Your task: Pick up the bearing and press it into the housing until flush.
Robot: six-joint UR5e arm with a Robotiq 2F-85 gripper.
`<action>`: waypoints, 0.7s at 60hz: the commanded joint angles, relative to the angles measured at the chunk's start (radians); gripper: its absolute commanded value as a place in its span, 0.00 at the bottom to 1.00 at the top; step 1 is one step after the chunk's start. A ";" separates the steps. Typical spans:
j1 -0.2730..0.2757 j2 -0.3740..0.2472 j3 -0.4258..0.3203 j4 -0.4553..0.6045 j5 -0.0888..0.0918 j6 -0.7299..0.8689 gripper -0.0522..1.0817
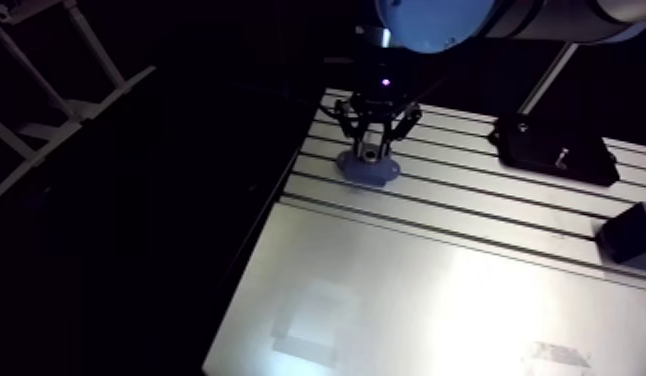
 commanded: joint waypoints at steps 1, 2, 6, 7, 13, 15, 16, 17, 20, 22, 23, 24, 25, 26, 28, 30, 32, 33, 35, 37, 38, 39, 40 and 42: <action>0.000 0.001 0.002 0.000 0.000 -0.006 0.57; 0.000 0.001 0.002 0.000 0.000 -0.006 0.57; 0.000 0.003 0.002 0.000 0.000 -0.006 0.57; 0.000 0.003 0.002 0.000 0.000 -0.006 0.57; 0.000 0.002 0.002 0.000 0.000 -0.006 0.57; 0.000 0.001 0.002 0.000 0.000 -0.006 0.57; 0.000 0.001 0.002 0.000 0.000 -0.006 0.57; 0.000 0.001 0.002 0.000 0.000 -0.006 0.57; 0.000 0.001 0.002 0.000 0.000 -0.006 0.56; 0.000 0.000 0.002 0.000 0.000 -0.006 0.56; 0.000 0.000 0.002 0.000 0.000 -0.006 0.56; 0.000 0.000 0.002 0.000 0.000 -0.006 0.55; 0.000 0.000 0.002 0.000 0.000 -0.006 0.55; 0.000 -0.002 0.002 0.000 0.000 -0.006 0.53; 0.000 -0.002 0.002 0.000 0.000 -0.005 0.50; 0.000 -0.004 0.002 0.000 0.000 -0.004 0.45; 0.000 -0.006 0.000 0.000 0.000 -0.004 0.42; 0.000 -0.006 0.000 0.000 0.000 -0.004 0.35; 0.000 -0.008 0.000 0.000 0.000 -0.003 0.21; 0.000 -0.009 0.000 0.000 -0.001 -0.003 0.12; 0.000 -0.009 0.000 0.000 -0.001 -0.003 0.12; 0.000 -0.011 0.000 0.001 -0.001 -0.003 0.06; 0.000 -0.011 0.000 0.001 -0.001 -0.003 0.06; 0.000 -0.014 -0.001 0.001 -0.001 -0.002 0.05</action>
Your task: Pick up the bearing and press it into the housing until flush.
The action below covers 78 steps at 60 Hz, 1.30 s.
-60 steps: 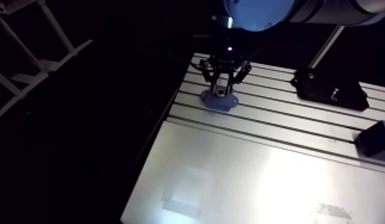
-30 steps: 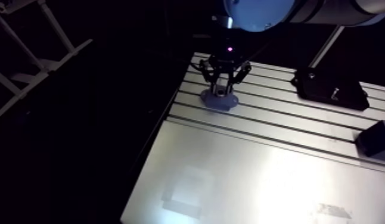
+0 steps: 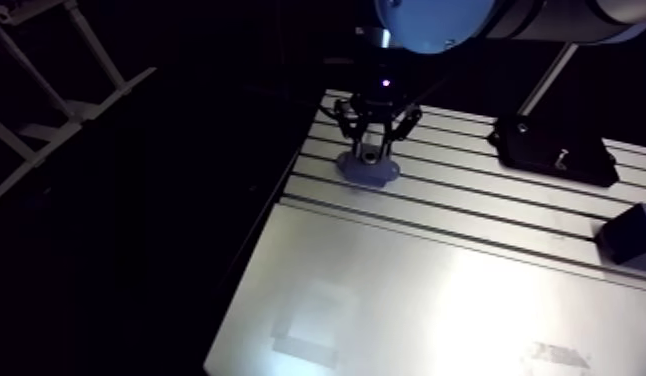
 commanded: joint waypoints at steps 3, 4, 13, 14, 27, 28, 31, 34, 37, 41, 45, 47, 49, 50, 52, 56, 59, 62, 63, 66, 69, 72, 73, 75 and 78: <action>0.000 -0.012 -0.002 0.002 0.000 0.003 0.05; 0.000 -0.012 -0.002 0.002 0.000 0.003 0.05; 0.000 -0.036 -0.011 0.021 0.002 0.032 0.27; 0.000 -0.041 -0.016 0.035 0.001 0.052 0.48; 0.000 -0.046 -0.013 0.055 0.005 0.104 0.94; 0.000 -0.048 -0.013 0.055 0.006 0.107 0.97; 0.001 -0.051 -0.013 0.057 0.012 0.109 0.99; 0.001 -0.051 -0.013 0.058 0.016 0.109 0.99; 0.001 -0.051 -0.013 0.058 0.023 0.109 0.99; 0.003 -0.051 -0.012 0.057 0.026 0.110 0.99; 0.003 -0.051 -0.012 0.051 0.025 0.109 0.99; 0.004 -0.051 -0.012 0.046 0.024 0.109 0.99; 0.004 -0.051 -0.012 0.039 0.023 0.109 0.99; 0.006 -0.050 -0.012 0.036 0.023 0.108 0.99; 0.006 -0.048 -0.012 0.034 0.023 0.108 0.99; 0.006 -0.045 -0.012 0.032 0.022 0.107 0.99; 0.006 -0.042 -0.012 0.029 0.022 0.106 0.99; 0.006 -0.042 -0.012 0.028 0.022 0.106 0.99; 0.006 -0.042 -0.012 0.026 0.022 0.106 0.99; 0.006 -0.040 -0.012 0.026 0.022 0.106 0.99; 0.006 -0.037 -0.010 0.019 0.022 0.103 0.99; 0.005 -0.032 -0.010 0.014 0.020 0.100 0.99; 0.005 -0.032 -0.010 0.014 0.020 0.100 0.99; 0.005 -0.028 -0.010 0.013 0.019 0.100 0.99; 0.003 -0.027 -0.009 0.012 0.017 0.098 0.99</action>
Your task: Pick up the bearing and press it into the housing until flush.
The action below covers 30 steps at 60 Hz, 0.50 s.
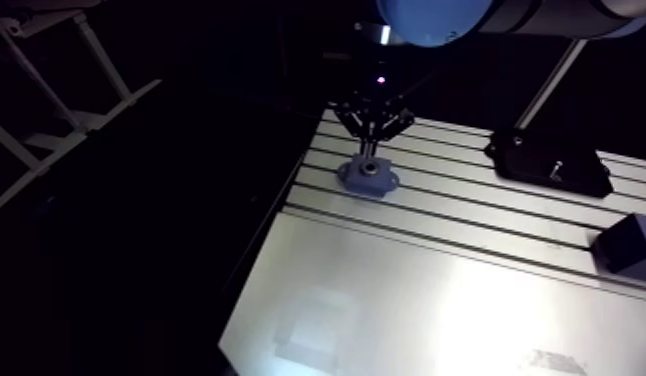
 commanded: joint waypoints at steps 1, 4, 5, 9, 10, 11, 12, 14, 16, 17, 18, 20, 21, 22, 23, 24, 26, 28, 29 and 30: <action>-0.003 0.012 0.002 -0.011 -0.004 -0.006 0.99; -0.004 0.015 0.002 -0.011 -0.004 -0.006 0.99; -0.004 0.015 0.002 -0.011 -0.004 -0.006 0.99; -0.006 0.016 0.004 -0.011 -0.006 -0.006 0.99; -0.006 0.016 0.004 -0.011 -0.006 -0.006 0.99; -0.006 0.017 0.004 -0.011 -0.006 -0.006 0.99; -0.006 0.017 0.004 -0.011 -0.006 -0.006 0.99; -0.007 0.017 0.002 -0.011 -0.007 -0.007 0.99; -0.007 0.017 0.002 -0.011 -0.007 -0.007 0.99; -0.007 0.017 0.002 -0.010 -0.006 -0.007 0.99; -0.007 0.017 0.004 -0.010 -0.006 -0.007 0.99; -0.007 0.017 0.004 -0.010 -0.006 -0.007 0.99; -0.007 0.017 0.004 -0.010 -0.006 -0.007 0.99; -0.007 0.018 0.004 -0.010 -0.007 -0.007 0.99; -0.007 0.018 0.004 -0.010 -0.007 -0.007 0.99; -0.007 0.018 0.005 -0.010 -0.006 -0.007 0.99; -0.007 0.018 0.005 -0.010 -0.006 -0.007 0.99; -0.008 0.018 0.005 -0.010 -0.006 -0.007 0.99; -0.007 0.018 0.004 -0.010 -0.006 -0.007 0.99; -0.007 0.018 0.004 -0.010 -0.006 -0.007 0.99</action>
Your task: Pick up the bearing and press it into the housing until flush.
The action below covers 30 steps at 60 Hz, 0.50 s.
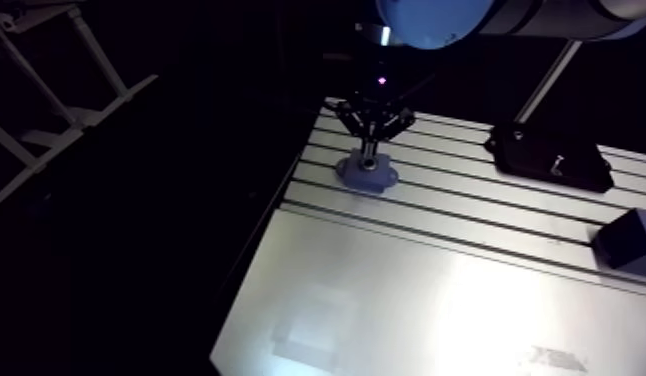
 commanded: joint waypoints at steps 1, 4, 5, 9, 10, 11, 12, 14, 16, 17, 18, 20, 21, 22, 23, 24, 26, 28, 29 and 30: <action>-0.001 0.002 0.000 0.000 0.000 -0.001 0.99; -0.002 0.003 0.002 0.000 0.001 -0.002 0.99; -0.002 0.003 0.002 0.000 0.001 -0.002 0.99; -0.002 0.007 0.002 0.000 0.000 -0.002 0.99; -0.002 0.007 0.002 0.000 0.000 -0.002 0.99; -0.004 0.009 0.002 -0.001 0.000 -0.001 0.99; -0.004 0.009 0.002 -0.001 0.000 -0.001 0.99; -0.004 0.011 0.002 -0.001 0.000 -0.002 0.99; -0.004 0.011 0.003 -0.001 0.000 -0.002 0.99; -0.004 0.011 0.004 -0.001 0.000 -0.003 0.99; -0.004 0.011 0.004 -0.001 0.000 -0.003 0.99; -0.004 0.011 0.005 -0.001 0.000 -0.004 0.99; -0.004 0.011 0.005 -0.001 0.000 -0.004 0.99; -0.004 0.011 0.006 -0.001 0.000 -0.005 0.99; -0.004 0.011 0.006 -0.001 0.000 -0.005 0.99; -0.004 0.011 0.006 -0.001 0.000 -0.005 0.99; -0.004 0.011 0.006 -0.001 0.000 -0.005 0.99; -0.004 0.011 0.009 -0.001 -0.001 -0.005 0.99; -0.004 0.011 0.009 -0.001 -0.001 -0.005 0.99; -0.004 0.011 0.009 -0.001 0.000 -0.006 0.99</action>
